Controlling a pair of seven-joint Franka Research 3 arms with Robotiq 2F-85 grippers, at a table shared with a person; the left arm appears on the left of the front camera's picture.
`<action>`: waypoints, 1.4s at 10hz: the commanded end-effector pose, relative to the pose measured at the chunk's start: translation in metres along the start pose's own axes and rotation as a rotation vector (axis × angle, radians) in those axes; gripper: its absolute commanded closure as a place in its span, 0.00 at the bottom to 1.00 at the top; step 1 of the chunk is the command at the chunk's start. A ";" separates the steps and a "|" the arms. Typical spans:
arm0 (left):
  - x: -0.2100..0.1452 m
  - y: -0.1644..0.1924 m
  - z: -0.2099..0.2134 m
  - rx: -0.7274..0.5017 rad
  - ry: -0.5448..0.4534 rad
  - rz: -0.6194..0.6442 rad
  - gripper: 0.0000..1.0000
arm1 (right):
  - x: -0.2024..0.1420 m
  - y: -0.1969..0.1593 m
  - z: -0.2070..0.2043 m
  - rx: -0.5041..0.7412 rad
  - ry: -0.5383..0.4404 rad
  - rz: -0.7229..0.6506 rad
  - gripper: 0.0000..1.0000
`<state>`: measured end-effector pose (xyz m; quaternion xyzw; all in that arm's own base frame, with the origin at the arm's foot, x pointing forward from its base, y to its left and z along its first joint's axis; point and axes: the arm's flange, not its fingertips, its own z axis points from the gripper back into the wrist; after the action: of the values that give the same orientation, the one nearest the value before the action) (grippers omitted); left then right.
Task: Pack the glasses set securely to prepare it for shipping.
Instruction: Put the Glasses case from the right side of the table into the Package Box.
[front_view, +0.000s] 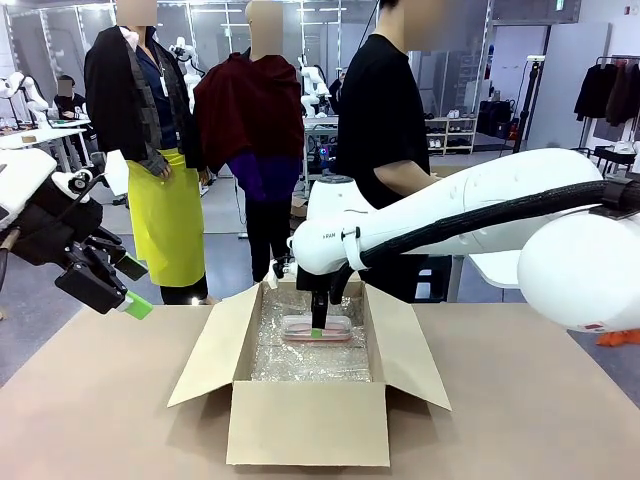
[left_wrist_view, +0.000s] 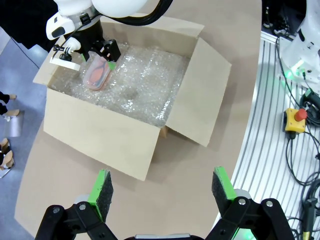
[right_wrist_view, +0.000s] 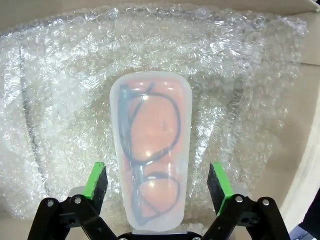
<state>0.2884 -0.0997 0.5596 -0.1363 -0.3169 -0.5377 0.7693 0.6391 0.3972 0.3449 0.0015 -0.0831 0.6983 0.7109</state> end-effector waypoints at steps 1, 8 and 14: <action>0.001 0.000 0.001 -0.004 -0.016 0.005 0.00 | -0.006 0.026 0.052 0.004 0.023 -0.086 0.00; 0.001 0.000 0.001 -0.004 -0.016 0.005 0.00 | -0.115 0.128 0.179 -0.119 0.053 -0.537 0.00; 0.001 0.000 0.001 -0.004 -0.016 0.005 0.00 | -0.263 0.201 0.248 -0.239 -0.143 -0.973 0.00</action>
<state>0.2881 -0.1002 0.5598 -0.1351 -0.3168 -0.5378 0.7695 0.4233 0.1170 0.5396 0.0105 -0.1694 0.3048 0.9372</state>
